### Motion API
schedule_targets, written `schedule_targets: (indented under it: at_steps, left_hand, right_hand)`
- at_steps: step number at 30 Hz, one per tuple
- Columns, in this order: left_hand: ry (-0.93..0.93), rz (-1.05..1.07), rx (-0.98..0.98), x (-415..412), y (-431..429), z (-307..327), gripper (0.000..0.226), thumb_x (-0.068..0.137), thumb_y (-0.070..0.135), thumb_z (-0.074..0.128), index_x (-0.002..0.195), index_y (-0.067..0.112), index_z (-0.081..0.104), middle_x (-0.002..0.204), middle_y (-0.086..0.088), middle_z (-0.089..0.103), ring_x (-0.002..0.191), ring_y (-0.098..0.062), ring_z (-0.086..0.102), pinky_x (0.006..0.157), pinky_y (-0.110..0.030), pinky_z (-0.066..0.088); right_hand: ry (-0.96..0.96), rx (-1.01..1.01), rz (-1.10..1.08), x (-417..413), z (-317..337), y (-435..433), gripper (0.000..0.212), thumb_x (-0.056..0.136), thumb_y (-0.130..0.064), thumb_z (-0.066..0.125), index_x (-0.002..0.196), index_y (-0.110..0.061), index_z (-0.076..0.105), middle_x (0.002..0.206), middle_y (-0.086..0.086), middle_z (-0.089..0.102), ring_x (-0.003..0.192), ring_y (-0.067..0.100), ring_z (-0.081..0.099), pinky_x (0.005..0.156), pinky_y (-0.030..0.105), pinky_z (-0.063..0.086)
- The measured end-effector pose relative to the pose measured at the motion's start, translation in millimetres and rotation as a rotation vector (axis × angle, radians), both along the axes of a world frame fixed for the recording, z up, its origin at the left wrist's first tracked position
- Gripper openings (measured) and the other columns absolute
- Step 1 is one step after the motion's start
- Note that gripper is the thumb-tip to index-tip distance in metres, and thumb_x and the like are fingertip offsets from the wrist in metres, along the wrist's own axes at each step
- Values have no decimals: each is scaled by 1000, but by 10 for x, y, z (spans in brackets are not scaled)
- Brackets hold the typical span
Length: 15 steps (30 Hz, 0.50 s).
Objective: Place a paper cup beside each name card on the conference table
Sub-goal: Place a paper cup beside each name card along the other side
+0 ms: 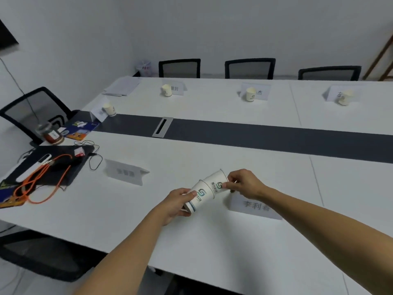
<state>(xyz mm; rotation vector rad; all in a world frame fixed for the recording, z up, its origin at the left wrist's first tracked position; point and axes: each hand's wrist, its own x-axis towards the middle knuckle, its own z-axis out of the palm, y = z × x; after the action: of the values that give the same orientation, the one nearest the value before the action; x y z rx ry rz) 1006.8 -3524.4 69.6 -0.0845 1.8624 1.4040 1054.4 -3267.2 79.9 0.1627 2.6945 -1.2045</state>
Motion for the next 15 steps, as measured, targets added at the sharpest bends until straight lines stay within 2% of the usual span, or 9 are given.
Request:
schedule_targets:
  at_steps: [2,3,5,7,11,15]
  left_hand:
    - [-4,-15,-8,-203,25,-63,40,94,31,61,126,9,59,100,-9,68,81,-21,63,69,-31,54]
    - [-10,-25,-15,-284,35,-109,41,93,32,62,127,9,58,101,-9,68,81,-20,63,68,-31,54]
    - [-26,-47,-28,-389,58,-213,44,92,33,64,128,10,57,104,-9,68,81,-20,64,67,-31,55]
    - [-55,-77,-38,-432,97,-317,45,91,34,65,128,10,57,105,-9,69,81,-20,65,66,-30,55]
    - [-112,-115,-51,-395,162,-501,42,91,32,65,126,11,58,103,-9,69,79,-20,66,68,-30,55]
    - [-145,-117,-83,-360,168,-610,39,92,32,63,125,12,58,99,-6,70,78,-18,66,69,-29,55]
  right_hand:
    - [19,68,-133,-86,0,184,33,88,-36,67,63,-16,58,71,3,69,67,16,68,61,33,48]
    - [21,139,-194,-114,-9,277,29,90,-35,64,66,-20,60,76,4,71,72,22,68,63,35,50]
    - [9,324,-300,-139,-63,456,22,93,-34,57,83,-18,69,91,6,72,77,26,65,62,35,50]
    - [-34,469,-368,-143,-169,612,24,94,-33,52,96,-19,71,99,7,70,78,27,62,58,31,47]
    - [-174,607,-432,-92,-465,801,24,91,-29,50,97,-20,71,90,7,69,76,28,60,57,27,40]
    - [-276,674,-394,-105,-759,852,24,88,-23,50,96,-21,72,86,5,64,75,28,59,60,28,41]
